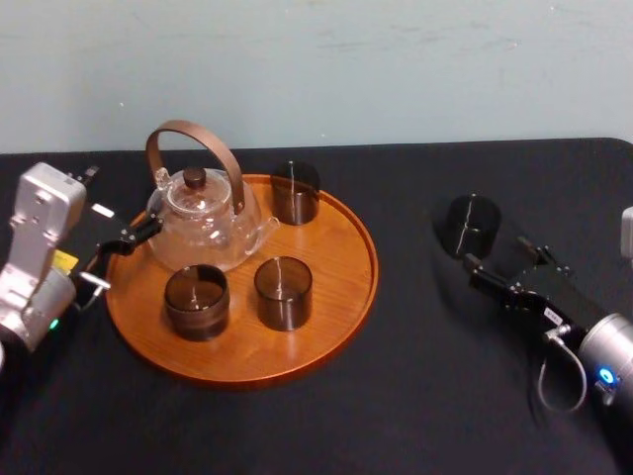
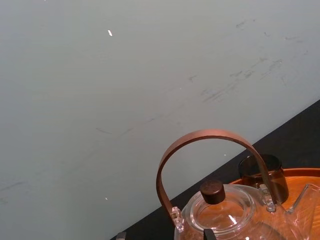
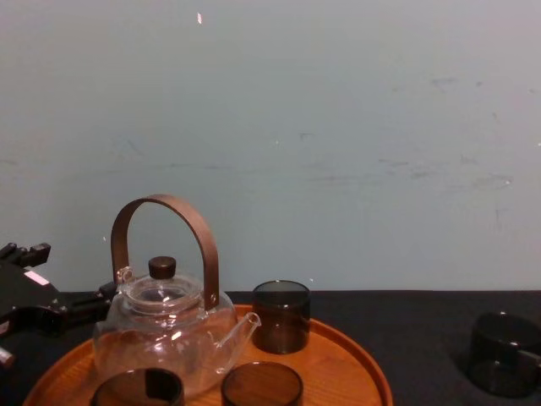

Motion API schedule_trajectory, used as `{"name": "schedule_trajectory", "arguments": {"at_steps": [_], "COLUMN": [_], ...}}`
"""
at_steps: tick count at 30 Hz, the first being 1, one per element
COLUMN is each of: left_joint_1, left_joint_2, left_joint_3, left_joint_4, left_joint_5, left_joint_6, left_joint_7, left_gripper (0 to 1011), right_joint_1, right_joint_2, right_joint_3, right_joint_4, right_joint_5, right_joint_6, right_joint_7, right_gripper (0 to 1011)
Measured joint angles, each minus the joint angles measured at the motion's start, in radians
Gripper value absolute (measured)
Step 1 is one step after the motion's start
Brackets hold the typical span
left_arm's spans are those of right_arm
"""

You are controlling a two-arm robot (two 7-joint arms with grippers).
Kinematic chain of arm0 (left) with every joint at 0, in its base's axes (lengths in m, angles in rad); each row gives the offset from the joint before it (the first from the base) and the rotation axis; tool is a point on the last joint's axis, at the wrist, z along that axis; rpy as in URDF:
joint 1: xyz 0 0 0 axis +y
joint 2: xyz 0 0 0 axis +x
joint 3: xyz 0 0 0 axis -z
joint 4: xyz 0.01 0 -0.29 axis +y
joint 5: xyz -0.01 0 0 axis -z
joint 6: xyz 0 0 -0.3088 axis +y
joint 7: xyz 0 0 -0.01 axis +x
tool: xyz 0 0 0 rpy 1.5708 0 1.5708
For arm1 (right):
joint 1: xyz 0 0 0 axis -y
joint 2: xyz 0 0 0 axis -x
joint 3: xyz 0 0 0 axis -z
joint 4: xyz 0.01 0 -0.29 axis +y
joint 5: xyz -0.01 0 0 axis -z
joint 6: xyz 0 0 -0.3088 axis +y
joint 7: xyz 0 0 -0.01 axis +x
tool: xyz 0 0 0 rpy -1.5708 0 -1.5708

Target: Pick up the glass from the table and place it on the tray.

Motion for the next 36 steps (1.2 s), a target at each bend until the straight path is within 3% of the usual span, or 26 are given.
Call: {"name": "schedule_trajectory", "arguments": {"at_steps": [10, 20, 36], "left_joint_1": [0.000, 0.000, 0.000], "left_joint_2": [0.000, 0.000, 0.000], "left_joint_3": [0.000, 0.000, 0.000], "left_joint_4": [0.000, 0.000, 0.000], "left_joint_5": [0.000, 0.000, 0.000], "left_joint_6": [0.000, 0.000, 0.000], "left_joint_7": [0.000, 0.000, 0.000], "left_gripper": [1001, 1001, 1002], "right_joint_1": [0.061, 0.150, 0.236], "right_joint_2": [-0.019, -0.045, -0.073], "right_joint_3": [0.009, -0.010, -0.028], "right_joint_4": [0.087, 0.192, 0.305], "right_joint_5": [-0.029, -0.061, -0.087], "right_joint_6": [0.015, 0.023, 0.024], "right_joint_7": [-0.004, 0.023, 0.054], "right_gripper": [1002, 1002, 1003]}}
